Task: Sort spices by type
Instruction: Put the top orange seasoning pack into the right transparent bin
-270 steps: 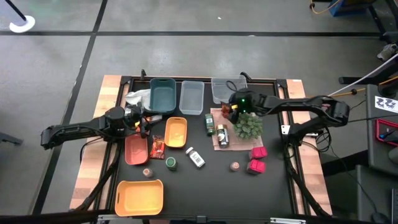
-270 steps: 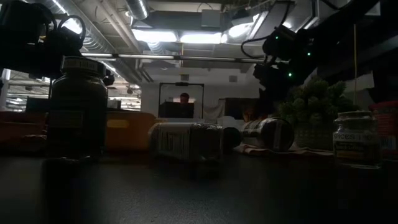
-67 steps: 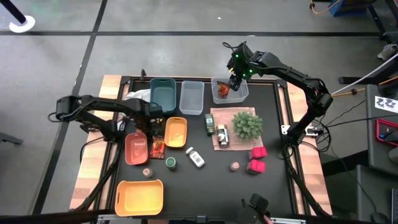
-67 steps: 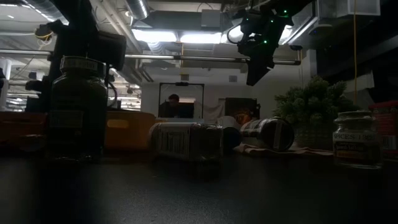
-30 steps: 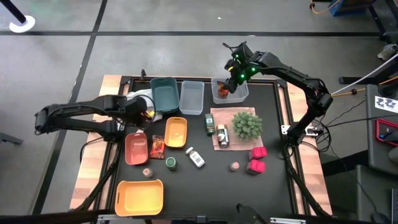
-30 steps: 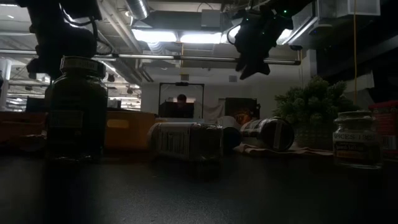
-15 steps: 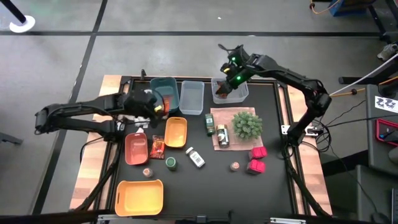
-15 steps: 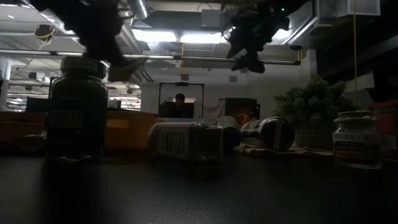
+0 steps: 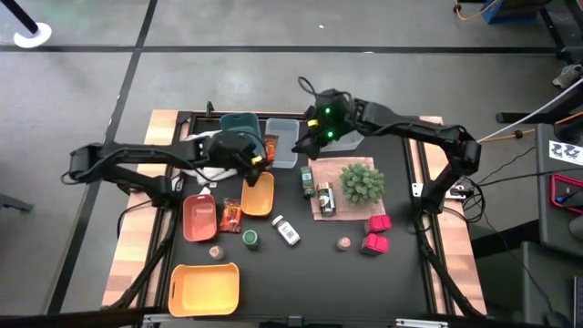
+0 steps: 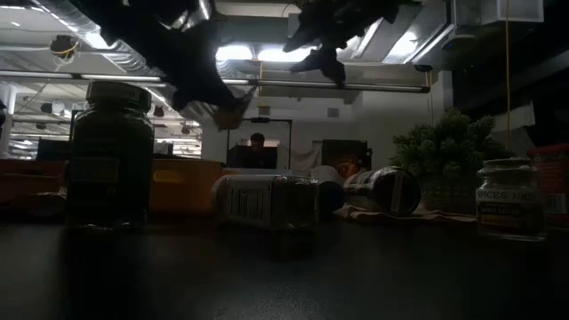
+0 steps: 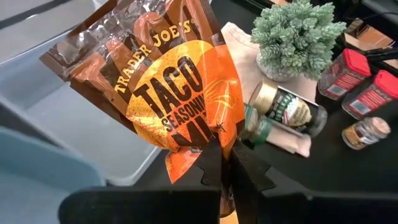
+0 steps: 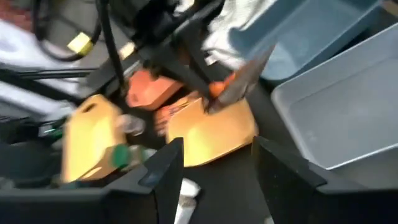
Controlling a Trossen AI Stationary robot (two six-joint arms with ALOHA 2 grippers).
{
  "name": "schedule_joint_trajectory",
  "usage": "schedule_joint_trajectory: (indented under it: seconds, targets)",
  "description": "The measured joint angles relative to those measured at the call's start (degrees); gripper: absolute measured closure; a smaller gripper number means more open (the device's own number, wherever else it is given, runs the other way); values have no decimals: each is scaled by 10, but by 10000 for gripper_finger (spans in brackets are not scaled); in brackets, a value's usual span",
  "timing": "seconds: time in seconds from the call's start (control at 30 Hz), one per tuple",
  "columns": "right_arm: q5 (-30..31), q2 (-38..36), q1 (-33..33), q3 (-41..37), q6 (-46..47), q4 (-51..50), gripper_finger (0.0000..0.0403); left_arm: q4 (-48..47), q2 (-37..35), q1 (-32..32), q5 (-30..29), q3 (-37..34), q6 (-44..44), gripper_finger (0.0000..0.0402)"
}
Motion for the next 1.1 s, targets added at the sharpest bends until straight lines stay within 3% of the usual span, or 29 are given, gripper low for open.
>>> schedule_joint_trajectory:
  seconds: [0.1, 0.2, 0.73, 0.97, 1.1]
  targets:
    - [85, 3, 19, 0, 0, -4, 214, 42, 28, -2, -1, 0, 0, 395]
    - [116, 11, 28, 0, 0, -2, 214, 75, 52, -11, -15, 0, 0, 392]
    - [78, 80, 55, 0, -6, 43, 214, 131, 82, -64, -80, 0, 13, 389]
    - [166, 81, 69, 0, -28, 67, 214, 130, 82, -80, -84, 0, 13, 389]
    - [173, 83, 68, 1, -37, 66, 214, 131, 82, -88, -85, 0, 16, 389]
